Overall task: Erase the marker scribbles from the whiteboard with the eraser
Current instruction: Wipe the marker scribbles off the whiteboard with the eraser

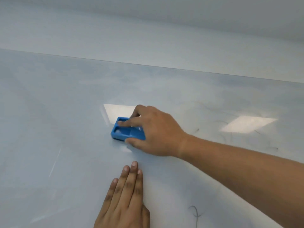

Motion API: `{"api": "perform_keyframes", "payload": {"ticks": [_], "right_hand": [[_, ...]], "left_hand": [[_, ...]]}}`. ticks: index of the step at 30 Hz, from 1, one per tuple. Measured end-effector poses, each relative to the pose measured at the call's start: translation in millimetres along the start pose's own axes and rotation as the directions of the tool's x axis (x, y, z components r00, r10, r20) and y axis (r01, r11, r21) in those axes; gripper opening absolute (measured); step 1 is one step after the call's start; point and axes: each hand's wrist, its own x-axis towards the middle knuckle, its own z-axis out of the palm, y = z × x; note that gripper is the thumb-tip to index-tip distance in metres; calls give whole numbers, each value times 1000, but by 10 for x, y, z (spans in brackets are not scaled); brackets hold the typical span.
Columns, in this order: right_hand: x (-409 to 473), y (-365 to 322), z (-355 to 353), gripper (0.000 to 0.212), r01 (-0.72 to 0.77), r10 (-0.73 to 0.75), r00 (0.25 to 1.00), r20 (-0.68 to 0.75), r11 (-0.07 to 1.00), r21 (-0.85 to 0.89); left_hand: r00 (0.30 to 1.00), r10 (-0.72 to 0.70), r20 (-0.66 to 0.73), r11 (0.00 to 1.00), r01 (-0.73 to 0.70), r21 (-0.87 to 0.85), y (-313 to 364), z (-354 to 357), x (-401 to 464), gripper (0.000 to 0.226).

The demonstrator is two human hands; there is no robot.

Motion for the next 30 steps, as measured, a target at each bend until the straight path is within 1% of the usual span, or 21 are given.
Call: {"api": "perform_keyframes", "payload": {"ticks": [2, 4, 5, 7, 9, 10, 11, 13, 15, 16, 17, 18, 20, 21, 22, 24, 25, 27, 28, 30], "right_hand": [[17, 502, -180, 43, -155, 151, 987, -63, 986, -63], [-46, 965, -367, 42, -348, 332, 925, -182, 936, -58], [-89, 1103, -405, 42, -413, 397, 892, -218, 910, -32], [-195, 1118, -383, 40, -457, 443, 866, -232, 890, -4], [-406, 863, -324, 37, -425, 422, 880, -215, 905, 39], [-567, 687, -283, 35, -380, 385, 901, -199, 923, 68], [-806, 480, -233, 34, -327, 337, 929, -154, 941, 85], [-1327, 72, -161, 37, -182, 185, 982, -25, 978, 98], [-1691, -216, -172, 40, -44, 31, 994, 109, 992, 118], [-1722, -210, -211, 40, -14, 0, 991, 136, 994, 108], [-1689, -140, -242, 39, -27, 16, 990, 140, 997, 78], [-1593, -44, -267, 39, -84, 79, 992, 100, 995, 45], [-1406, 128, -266, 37, -258, 260, 965, -28, 965, 46], [-1366, 173, -246, 37, -314, 318, 944, -83, 948, 59], [-1404, 137, -186, 37, -345, 352, 929, -116, 936, 73], [-1656, -157, -64, 37, -321, 332, 937, -113, 941, 102], [-1880, -391, -4, 37, -277, 287, 955, -76, 953, 120], [-2380, -906, 98, 34, -130, 125, 991, 43, 981, 141], [-2615, -1143, 140, 31, -49, 33, 995, 99, 986, 162], [-2904, -1355, 180, 25, 94, -131, 973, 189, 977, 193]], "left_hand": [[1000, 16, -19, 1000, -16, -7, -8, 17, -1, 64], [1000, 22, -19, 1000, -22, -6, -14, 28, -11, 64], [1000, 17, -16, 1000, -17, -8, -16, 36, -19, 64], [1000, -3, -17, 1000, 3, -14, -2, 24, -28, 63], [1000, -11, -11, 1000, 11, -18, 17, 0, -49, 59], [1000, -3, -2, 1000, 3, -18, 20, -16, -49, 58], [1000, 0, 10, 1000, 0, -14, 29, -43, -75, 56], [1000, -3, 25, 1000, 3, 4, 38, -106, -91, 55], [998, -14, 57, 999, 13, 29, 82, -158, -184, 55], [997, -6, 78, 1000, 4, 22, 120, -193, -245, 56], [995, 12, 100, 1000, -13, 13, 163, -231, -355, 55], [992, 36, 117, 999, -38, 14, 200, -269, -468, 55], [988, 64, 142, 998, -67, 18, 247, -359, -740, 54], [988, 54, 142, 998, -56, 14, 233, -414, -852, 53], [989, 29, 145, 999, -31, 9, 197, -462, -966, 53], [988, -18, 156, 1000, 15, 21, 109, -522, -1119, 52], [984, -30, 174, 999, 26, 27, 81, -538, -1184, 52], [976, -18, 216, 1000, 13, 21, 70, -551, -1272, 53], [973, -9, 231, 1000, 5, 17, 71, -565, -1298, 54], [965, -4, 262, 1000, 2, 9, 53, -575, -1288, 55]]}}
